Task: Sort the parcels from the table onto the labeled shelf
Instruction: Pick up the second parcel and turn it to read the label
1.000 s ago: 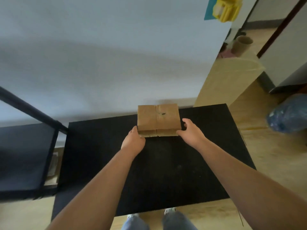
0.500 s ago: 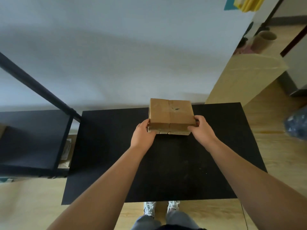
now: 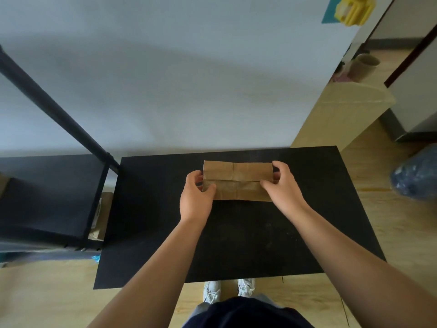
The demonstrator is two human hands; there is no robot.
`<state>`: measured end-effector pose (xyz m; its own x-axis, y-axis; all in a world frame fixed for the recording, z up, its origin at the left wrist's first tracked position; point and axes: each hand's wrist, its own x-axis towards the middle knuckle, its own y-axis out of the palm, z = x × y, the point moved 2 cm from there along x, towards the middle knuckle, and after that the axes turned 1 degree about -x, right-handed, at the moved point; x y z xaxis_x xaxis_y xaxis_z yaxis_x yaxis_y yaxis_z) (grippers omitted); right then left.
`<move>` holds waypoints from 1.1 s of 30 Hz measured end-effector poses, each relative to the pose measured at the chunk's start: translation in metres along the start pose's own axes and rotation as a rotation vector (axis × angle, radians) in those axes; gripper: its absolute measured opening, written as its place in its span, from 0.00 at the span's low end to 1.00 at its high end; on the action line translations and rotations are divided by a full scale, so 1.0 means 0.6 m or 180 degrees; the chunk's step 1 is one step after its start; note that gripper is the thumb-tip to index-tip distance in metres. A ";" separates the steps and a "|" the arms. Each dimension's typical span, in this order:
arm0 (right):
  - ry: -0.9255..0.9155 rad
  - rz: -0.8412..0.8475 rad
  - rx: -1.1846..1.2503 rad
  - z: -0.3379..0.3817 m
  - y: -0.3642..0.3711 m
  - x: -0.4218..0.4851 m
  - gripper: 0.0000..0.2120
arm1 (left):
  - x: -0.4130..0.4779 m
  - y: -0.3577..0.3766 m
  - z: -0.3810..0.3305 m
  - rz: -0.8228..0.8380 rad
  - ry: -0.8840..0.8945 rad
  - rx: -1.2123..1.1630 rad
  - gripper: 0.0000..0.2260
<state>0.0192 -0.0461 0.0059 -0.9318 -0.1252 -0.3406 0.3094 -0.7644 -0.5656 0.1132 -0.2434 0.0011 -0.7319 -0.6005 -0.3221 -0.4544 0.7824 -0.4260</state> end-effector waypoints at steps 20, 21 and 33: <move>-0.0113 0.0520 -0.0740 -0.012 0.042 -0.017 0.34 | 0.028 0.006 0.029 -0.0174 -0.0708 0.0284 0.24; -0.0292 0.0457 -0.0984 -0.009 0.042 -0.020 0.34 | 0.028 0.006 0.030 -0.0173 -0.0690 0.0250 0.24; -0.0757 0.0310 -0.2235 0.012 0.072 -0.053 0.45 | 0.009 0.011 0.036 0.0056 -0.0495 0.0194 0.28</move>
<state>0.0606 -0.0796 -0.0023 -0.8852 -0.3660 -0.2871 0.3667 -0.1692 -0.9148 0.1172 -0.2451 -0.0217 -0.6499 -0.6088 -0.4549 -0.4072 0.7843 -0.4680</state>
